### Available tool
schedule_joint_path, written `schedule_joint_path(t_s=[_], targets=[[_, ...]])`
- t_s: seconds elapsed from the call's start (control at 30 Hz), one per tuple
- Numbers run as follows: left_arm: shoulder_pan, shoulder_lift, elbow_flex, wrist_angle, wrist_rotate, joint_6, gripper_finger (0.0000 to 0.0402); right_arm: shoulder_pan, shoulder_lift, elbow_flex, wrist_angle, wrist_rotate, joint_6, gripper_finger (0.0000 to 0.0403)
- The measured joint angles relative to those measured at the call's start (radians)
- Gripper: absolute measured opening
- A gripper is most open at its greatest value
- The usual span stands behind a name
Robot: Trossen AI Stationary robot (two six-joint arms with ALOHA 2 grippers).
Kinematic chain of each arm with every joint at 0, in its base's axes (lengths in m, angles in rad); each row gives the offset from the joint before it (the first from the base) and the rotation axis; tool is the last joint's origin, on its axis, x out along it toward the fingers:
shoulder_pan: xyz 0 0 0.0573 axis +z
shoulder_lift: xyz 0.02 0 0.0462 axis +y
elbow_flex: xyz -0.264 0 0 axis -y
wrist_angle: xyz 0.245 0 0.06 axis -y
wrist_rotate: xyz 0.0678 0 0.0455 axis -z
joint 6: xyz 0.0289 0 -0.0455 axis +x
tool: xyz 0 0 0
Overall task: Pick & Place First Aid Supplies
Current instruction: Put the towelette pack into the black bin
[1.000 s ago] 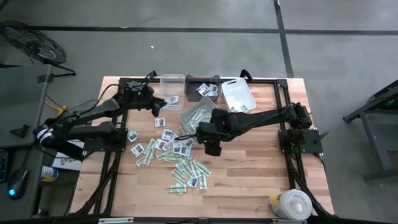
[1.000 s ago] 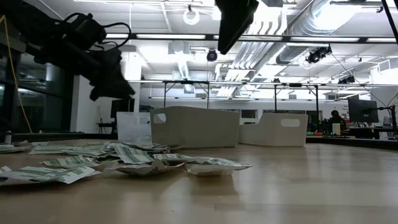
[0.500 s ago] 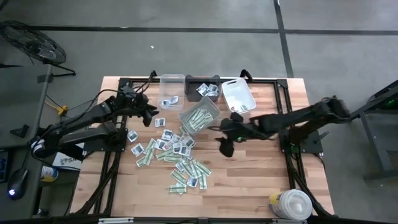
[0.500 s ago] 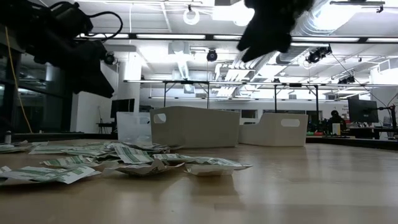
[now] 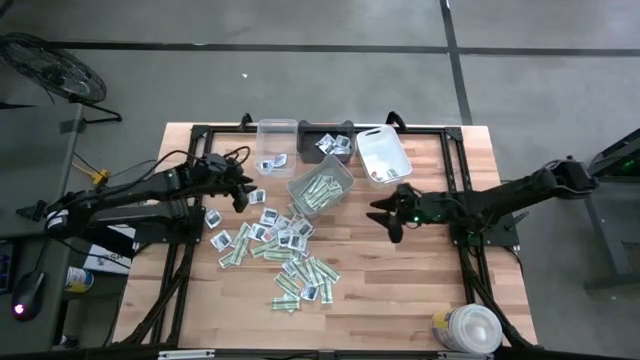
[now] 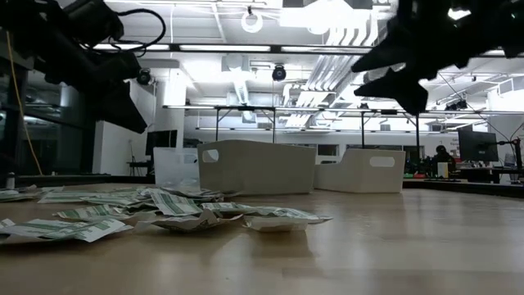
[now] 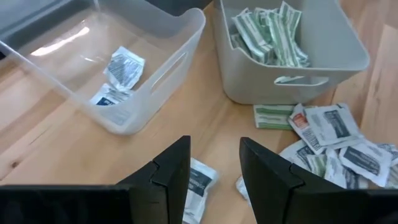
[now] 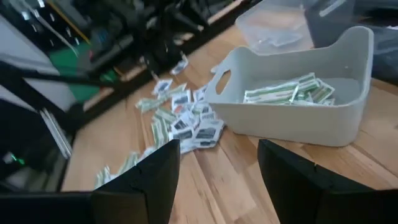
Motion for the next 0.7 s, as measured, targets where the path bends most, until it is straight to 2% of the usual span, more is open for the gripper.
schedule_joint_path(t_s=[0.17,0.37,0.7], targets=[[0.001,0.0,0.0,-0.001,-0.006,-0.02,0.0138,-0.024,-0.105,-0.106,0.014,-0.003,0.015,0.0208],[0.001,0.0,0.0,-0.005,-0.028,-0.052,0.0138,-0.038,-0.293,-0.222,0.02,-0.026,0.033,0.0208],[0.001,0.052,0.0,-0.008,-0.002,-0.058,0.0138,-0.039,-0.497,-0.314,-0.074,-0.034,0.04,0.0208]])
